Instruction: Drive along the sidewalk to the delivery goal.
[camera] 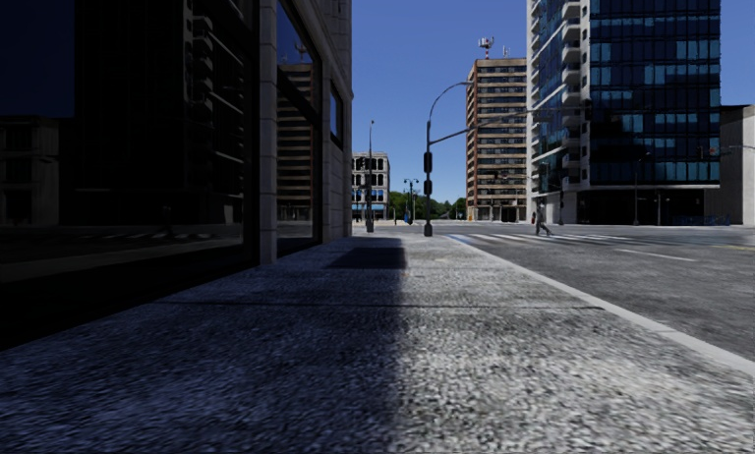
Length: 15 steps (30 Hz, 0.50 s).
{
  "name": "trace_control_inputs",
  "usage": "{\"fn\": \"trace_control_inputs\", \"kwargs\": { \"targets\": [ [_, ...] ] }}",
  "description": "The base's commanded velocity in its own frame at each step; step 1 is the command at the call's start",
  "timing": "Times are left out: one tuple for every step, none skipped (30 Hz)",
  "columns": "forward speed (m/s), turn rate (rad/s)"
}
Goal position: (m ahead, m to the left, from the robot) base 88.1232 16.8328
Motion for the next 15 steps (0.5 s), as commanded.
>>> {"fn": "trace_control_inputs", "kwargs": {
  "targets": [
    [2.00,0.00],
    [2.00,0.00],
    [2.00,0.00],
    [2.00,0.00],
    [2.00,0.00],
    [2.00,0.00],
    [2.00,0.00],
    [2.00,0.00],
    [2.00,0.00],
    [2.00,0.00],
    [2.00,0.00],
    [2.00,0.00],
    [2.00,0.00],
    [2.00,0.00],
    [2.00,0.00]
  ]
}}
